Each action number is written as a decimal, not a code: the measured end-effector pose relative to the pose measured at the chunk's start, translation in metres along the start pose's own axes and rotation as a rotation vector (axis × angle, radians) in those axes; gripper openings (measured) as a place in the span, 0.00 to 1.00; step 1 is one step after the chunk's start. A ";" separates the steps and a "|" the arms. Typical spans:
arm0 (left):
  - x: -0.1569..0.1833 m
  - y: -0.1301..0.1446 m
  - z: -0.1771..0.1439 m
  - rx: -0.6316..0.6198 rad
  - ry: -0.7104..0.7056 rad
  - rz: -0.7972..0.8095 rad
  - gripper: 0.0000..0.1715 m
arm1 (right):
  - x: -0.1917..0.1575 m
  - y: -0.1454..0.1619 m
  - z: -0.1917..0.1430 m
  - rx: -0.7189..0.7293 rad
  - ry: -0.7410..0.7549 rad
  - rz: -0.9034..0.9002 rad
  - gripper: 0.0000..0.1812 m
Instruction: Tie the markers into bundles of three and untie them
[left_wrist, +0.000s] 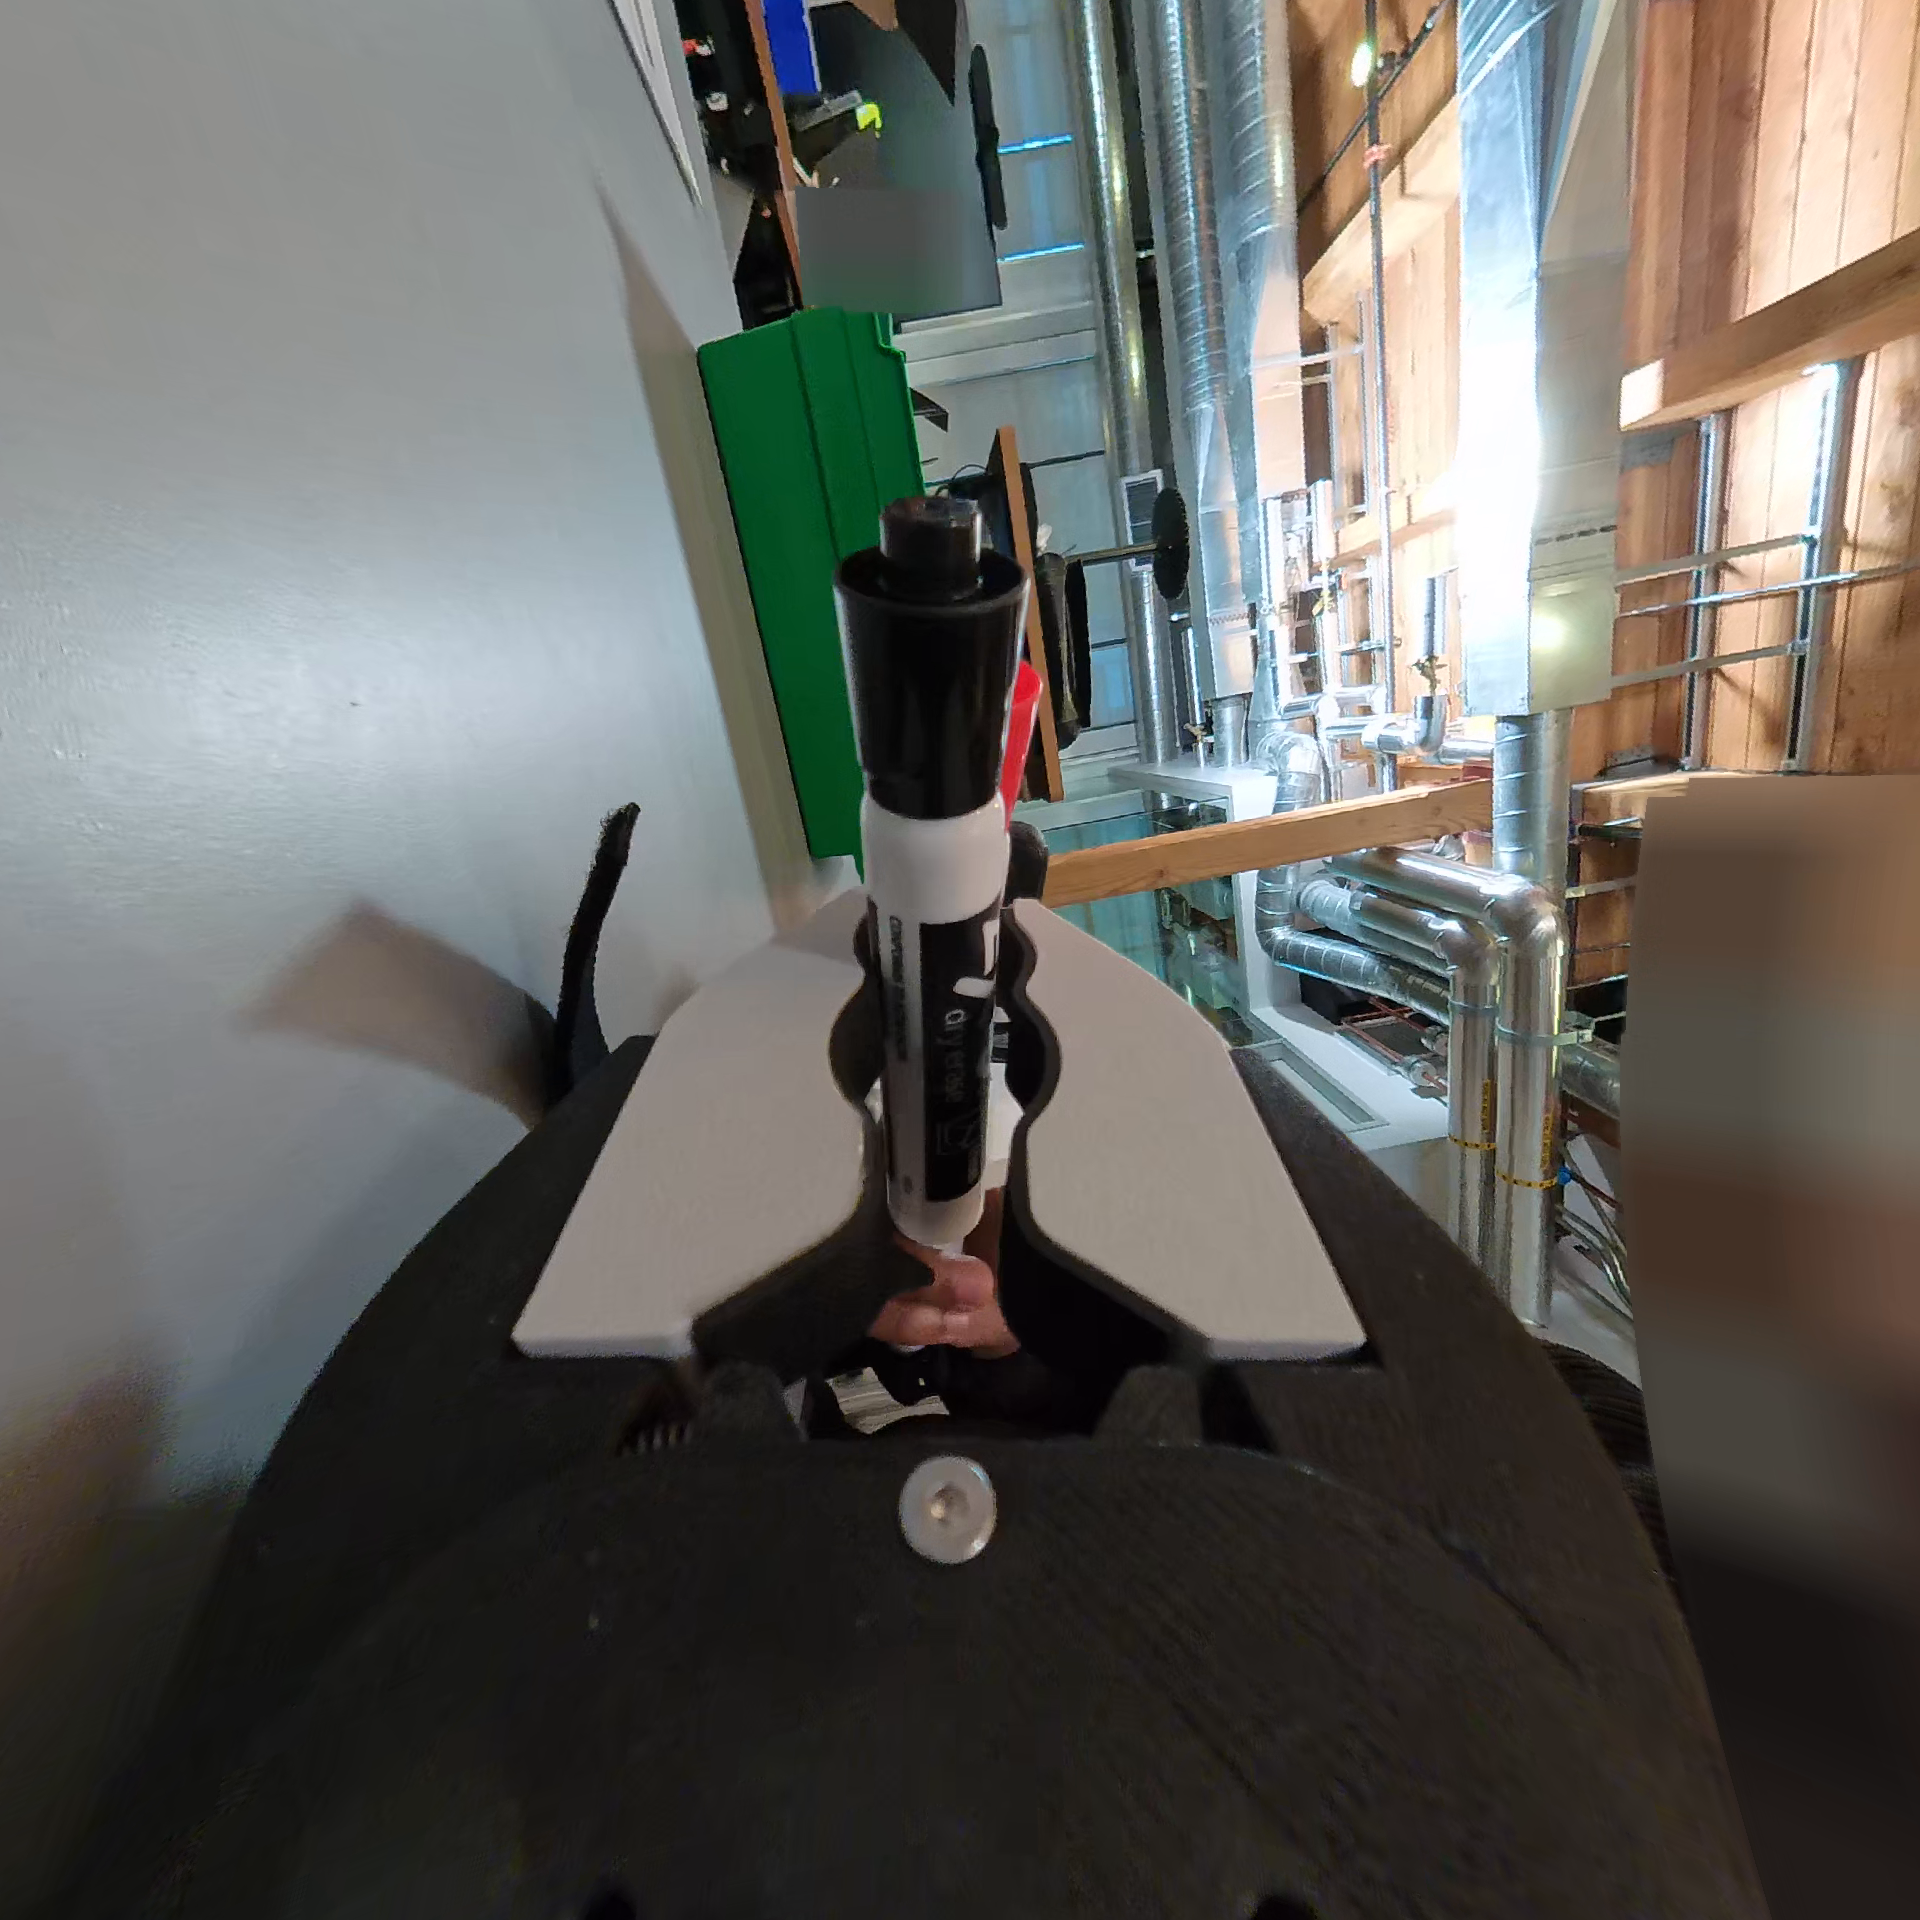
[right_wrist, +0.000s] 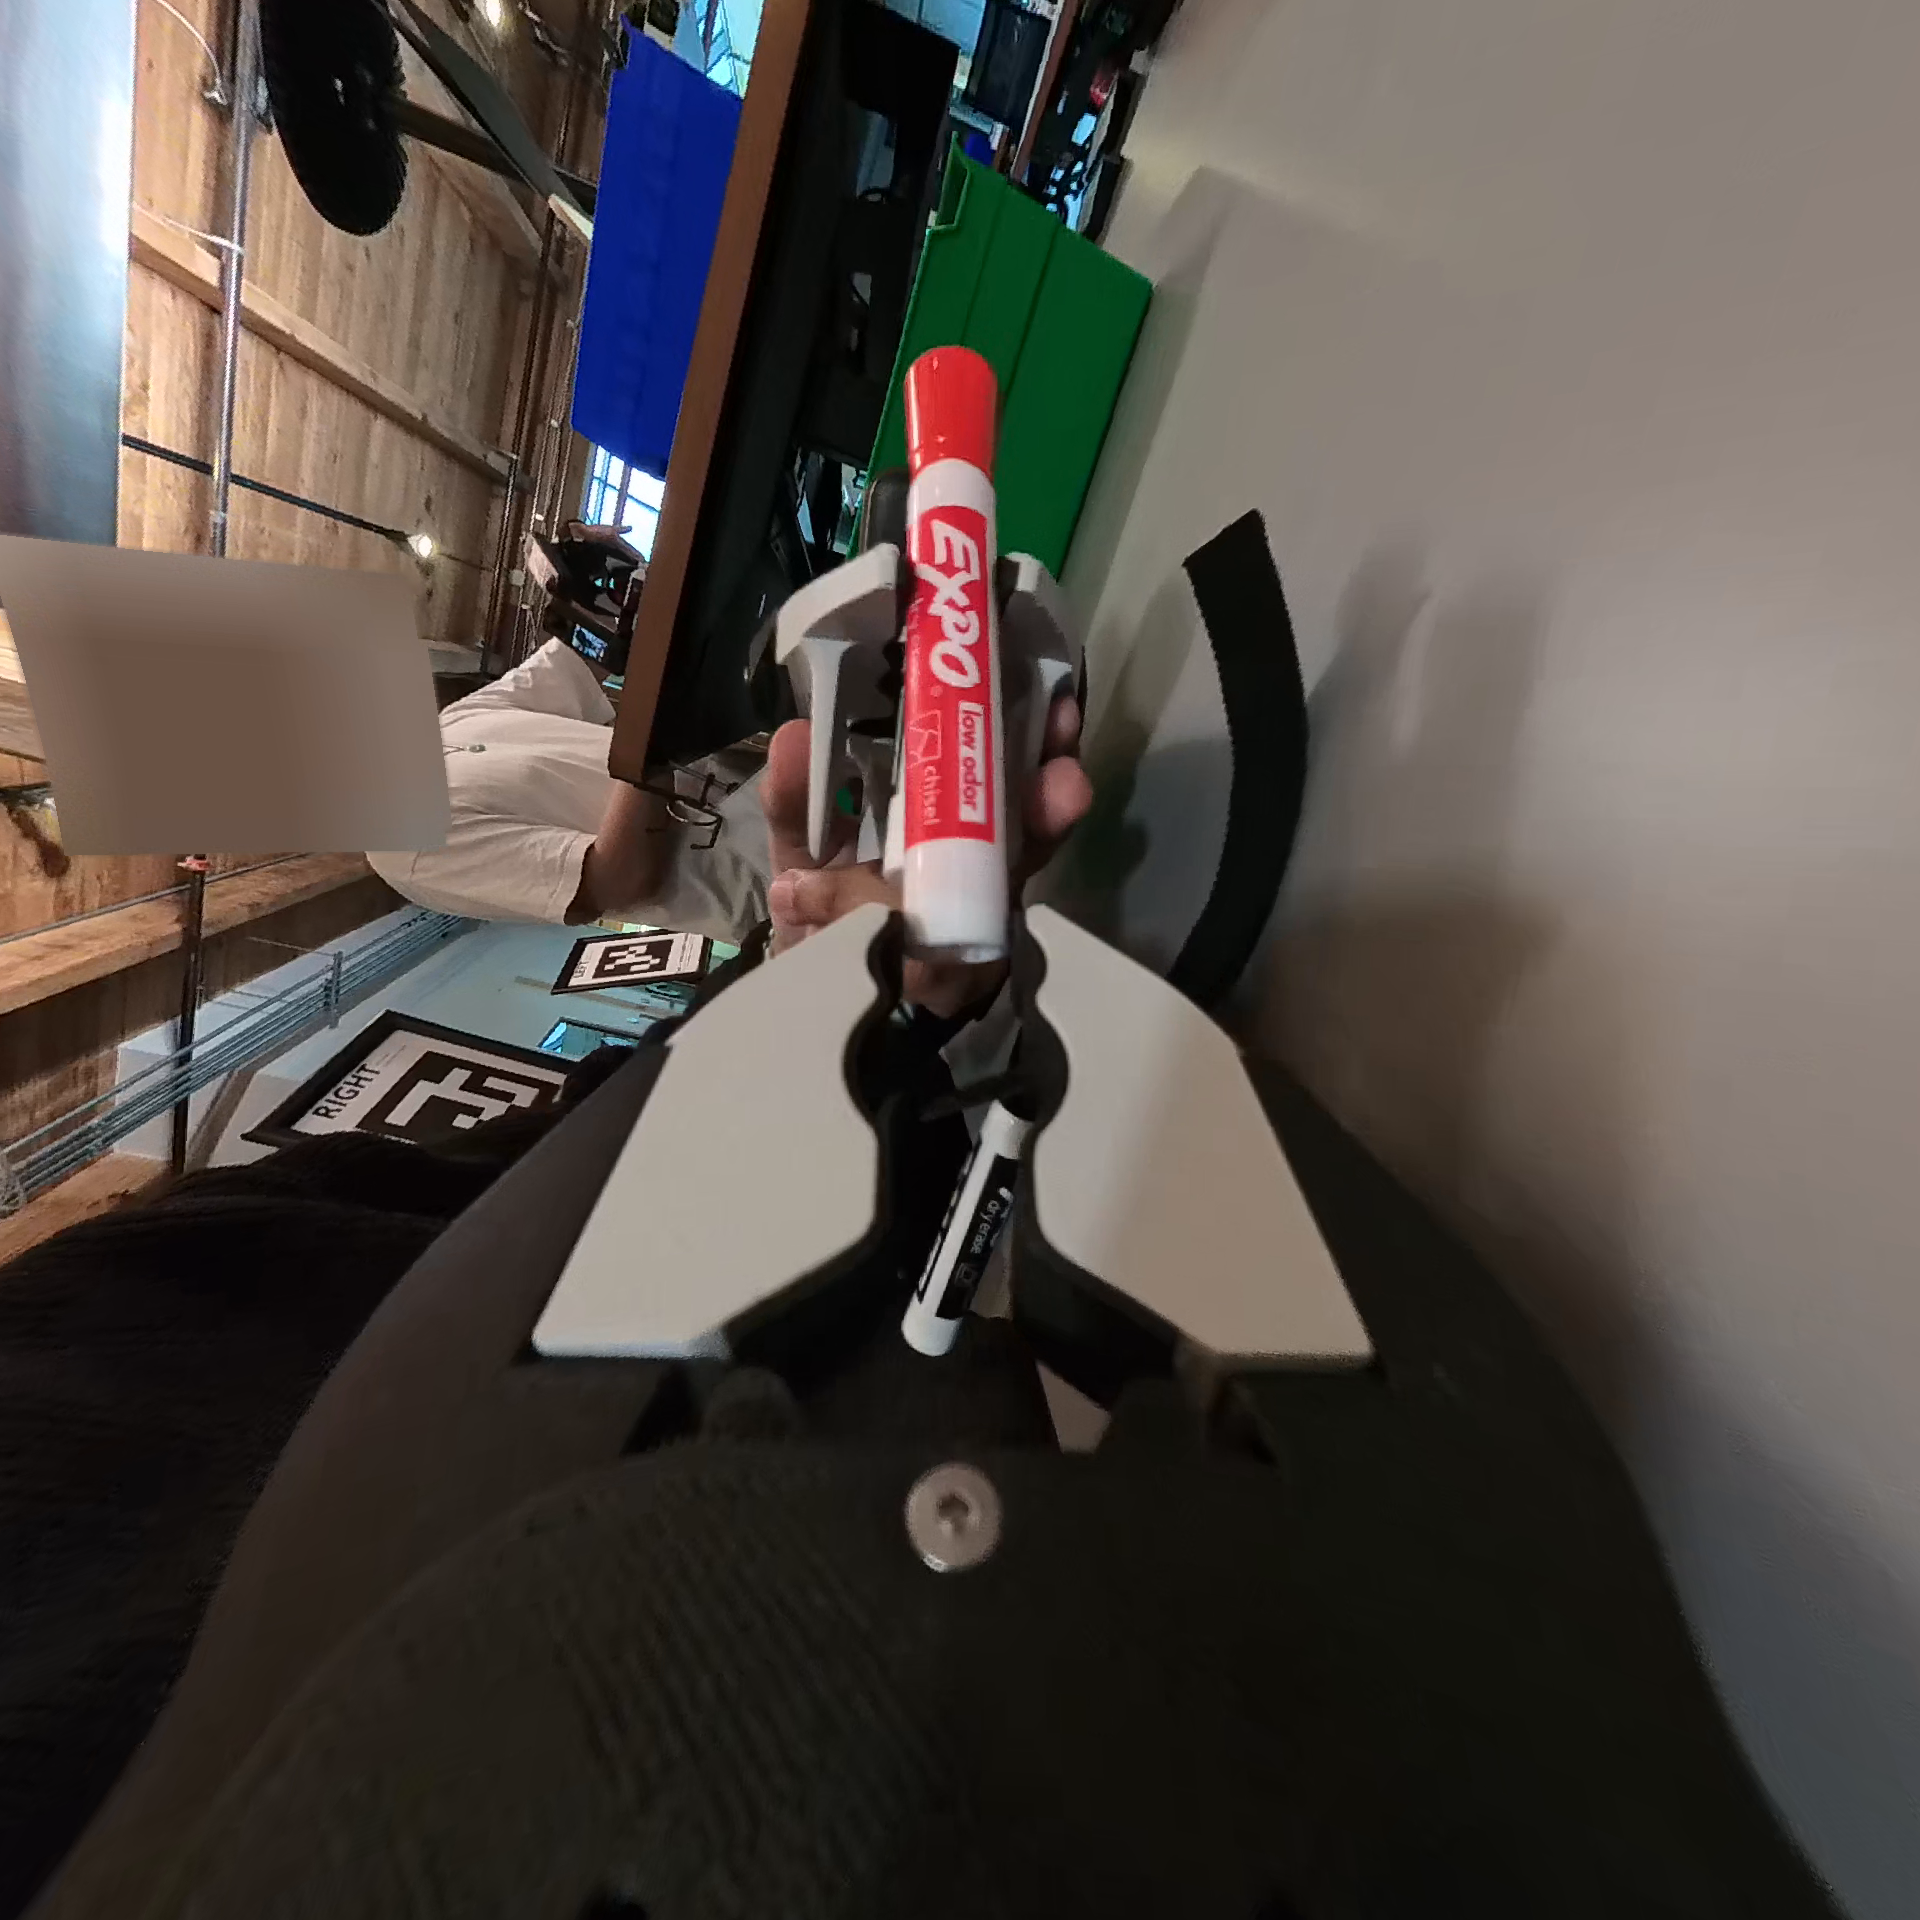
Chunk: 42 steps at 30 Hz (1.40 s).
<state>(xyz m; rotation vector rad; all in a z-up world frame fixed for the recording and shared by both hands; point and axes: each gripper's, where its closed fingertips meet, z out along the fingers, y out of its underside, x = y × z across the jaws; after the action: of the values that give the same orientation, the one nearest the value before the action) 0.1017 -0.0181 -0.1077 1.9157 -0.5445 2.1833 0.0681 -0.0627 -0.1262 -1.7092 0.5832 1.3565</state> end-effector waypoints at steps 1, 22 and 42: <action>0.000 0.000 0.000 0.001 0.001 -0.001 0.11 | 0.000 0.001 0.000 -0.004 0.002 -0.002 0.11; 0.000 0.013 0.008 -0.051 -0.003 0.020 0.12 | -0.001 -0.001 0.001 0.016 -0.012 0.032 0.11; -0.001 -0.008 -0.004 0.024 0.001 -0.001 0.11 | -0.011 -0.005 -0.010 -0.013 0.123 -0.288 0.28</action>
<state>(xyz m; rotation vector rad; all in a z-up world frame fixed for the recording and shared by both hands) 0.1011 -0.0088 -0.1079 1.9264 -0.5203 2.1999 0.0738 -0.0705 -0.1135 -1.8180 0.3781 1.0598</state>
